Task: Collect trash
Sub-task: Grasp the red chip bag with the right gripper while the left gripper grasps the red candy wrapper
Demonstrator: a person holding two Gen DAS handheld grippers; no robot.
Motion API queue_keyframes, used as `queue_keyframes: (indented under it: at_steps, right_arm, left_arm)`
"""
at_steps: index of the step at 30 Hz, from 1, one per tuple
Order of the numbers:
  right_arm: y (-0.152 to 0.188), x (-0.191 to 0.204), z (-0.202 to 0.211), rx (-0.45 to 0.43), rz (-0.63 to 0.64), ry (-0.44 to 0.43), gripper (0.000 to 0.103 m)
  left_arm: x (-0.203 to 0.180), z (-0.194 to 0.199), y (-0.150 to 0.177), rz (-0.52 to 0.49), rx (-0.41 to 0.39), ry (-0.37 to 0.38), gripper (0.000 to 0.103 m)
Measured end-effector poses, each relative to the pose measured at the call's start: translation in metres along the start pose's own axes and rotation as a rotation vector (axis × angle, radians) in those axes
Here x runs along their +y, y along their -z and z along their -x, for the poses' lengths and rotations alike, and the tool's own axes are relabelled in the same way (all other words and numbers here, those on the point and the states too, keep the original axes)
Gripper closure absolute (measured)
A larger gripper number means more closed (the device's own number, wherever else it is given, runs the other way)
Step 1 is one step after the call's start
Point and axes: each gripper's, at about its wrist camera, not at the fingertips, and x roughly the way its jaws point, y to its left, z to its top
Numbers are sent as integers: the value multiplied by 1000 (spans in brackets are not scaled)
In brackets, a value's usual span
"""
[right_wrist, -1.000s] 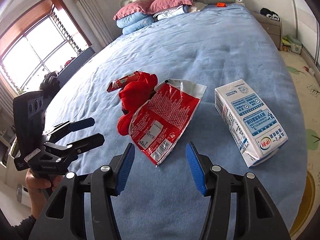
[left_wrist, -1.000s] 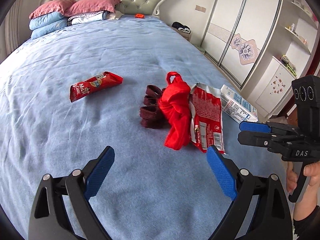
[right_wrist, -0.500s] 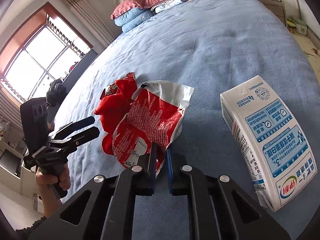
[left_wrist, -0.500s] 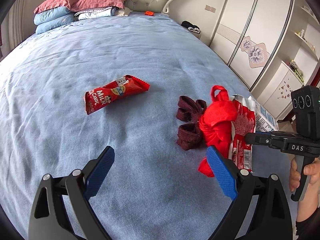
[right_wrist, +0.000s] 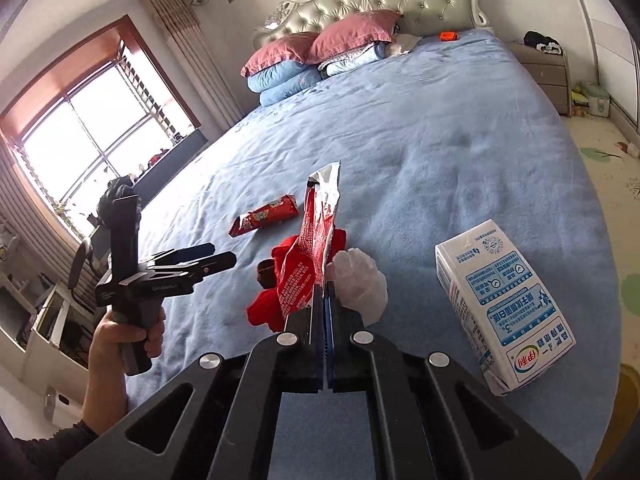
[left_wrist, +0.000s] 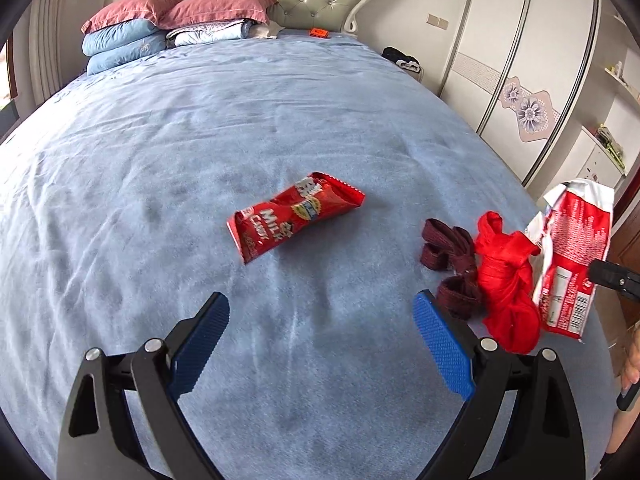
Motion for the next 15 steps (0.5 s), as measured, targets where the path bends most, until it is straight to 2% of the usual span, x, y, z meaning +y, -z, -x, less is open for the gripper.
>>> queue_keyframes:
  at_steps: [4,11,15]
  right_arm:
    - [2,2,-1,-3,-2,-21,102]
    - [1,-7,-6,8,-28,-48,102]
    - [0,-11,-5,6,-40,-57,102]
  left_arm:
    - [12,-12,-21,-59,-4,-35,10]
    - [15,-50,-56,-184,29,-16,10]
    - [7,-72,-60,-222,66,-18,11]
